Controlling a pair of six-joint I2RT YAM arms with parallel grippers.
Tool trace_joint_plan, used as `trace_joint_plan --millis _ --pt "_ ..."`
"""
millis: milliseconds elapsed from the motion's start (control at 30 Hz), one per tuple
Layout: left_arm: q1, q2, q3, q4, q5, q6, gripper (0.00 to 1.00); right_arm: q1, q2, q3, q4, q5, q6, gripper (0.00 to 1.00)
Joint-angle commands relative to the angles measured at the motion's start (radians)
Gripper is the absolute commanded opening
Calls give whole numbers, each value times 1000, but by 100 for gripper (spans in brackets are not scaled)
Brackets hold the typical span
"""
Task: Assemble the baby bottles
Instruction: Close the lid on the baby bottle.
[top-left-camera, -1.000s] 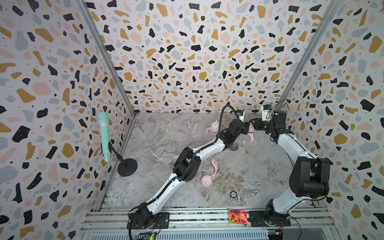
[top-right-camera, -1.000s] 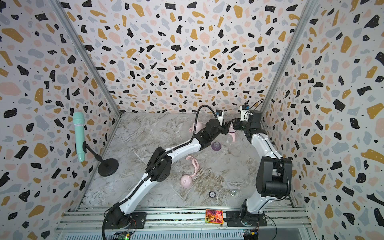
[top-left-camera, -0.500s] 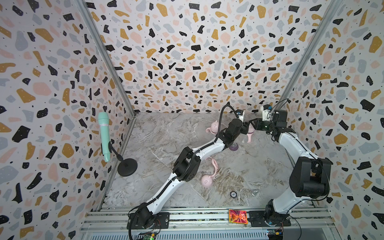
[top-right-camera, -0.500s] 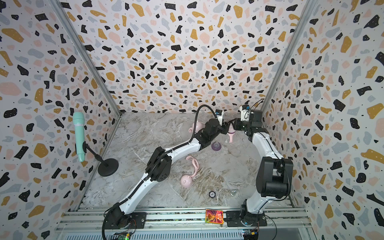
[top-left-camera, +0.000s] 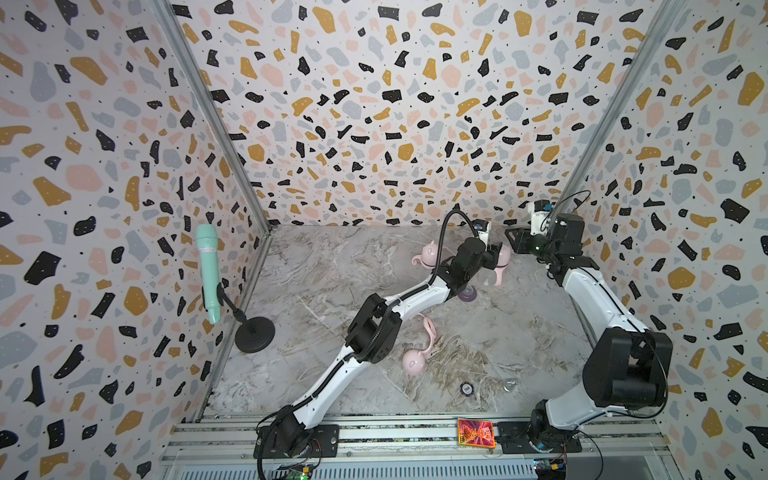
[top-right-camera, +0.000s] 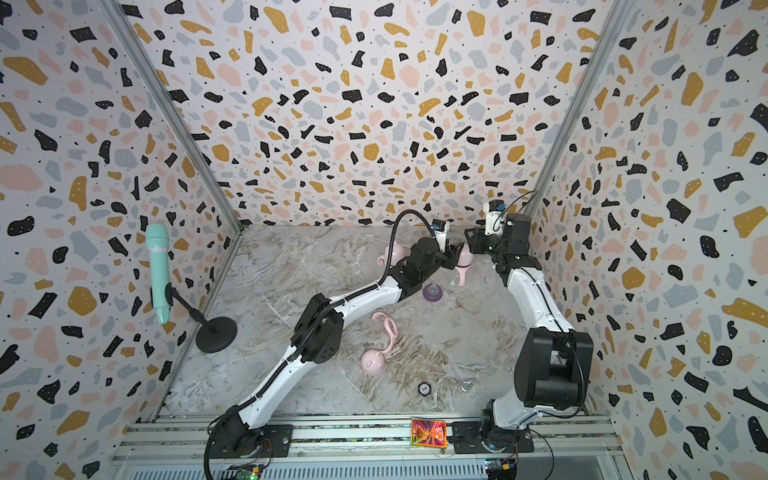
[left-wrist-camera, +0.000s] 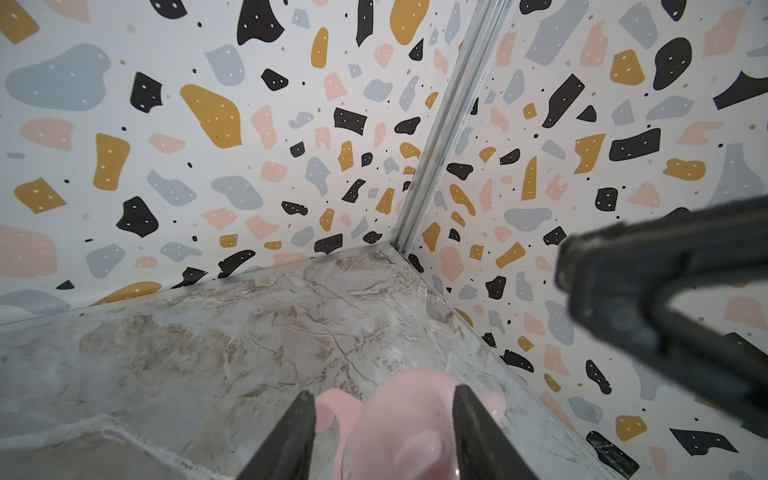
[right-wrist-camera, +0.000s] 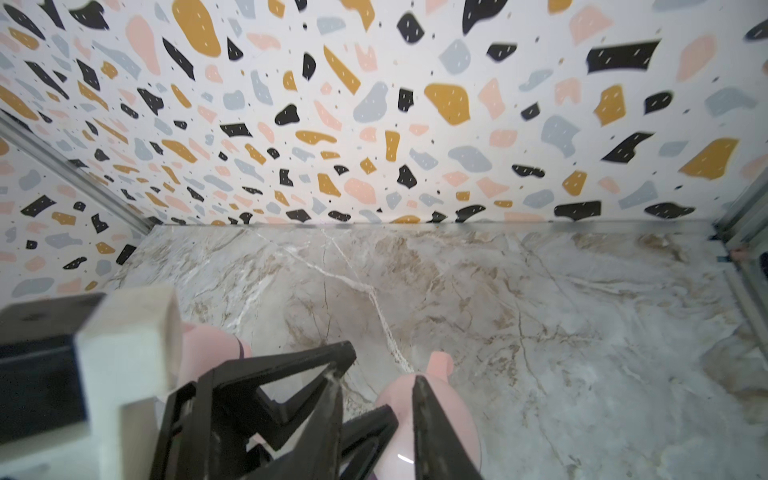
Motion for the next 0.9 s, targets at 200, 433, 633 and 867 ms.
trace_joint_plan --millis 200,433,633,867 --pt "1 0 24 39 12 16 52 1 -15 -57 50 116 -4 30" --pt "2 -1 27 36 11 16 52 7 20 -87 94 85 -3 30" --pt "2 3 23 37 18 23 52 10 40 -93 107 70 3 30" --pt "3 8 23 50 22 16 52 34 75 -105 117 112 -7 30"
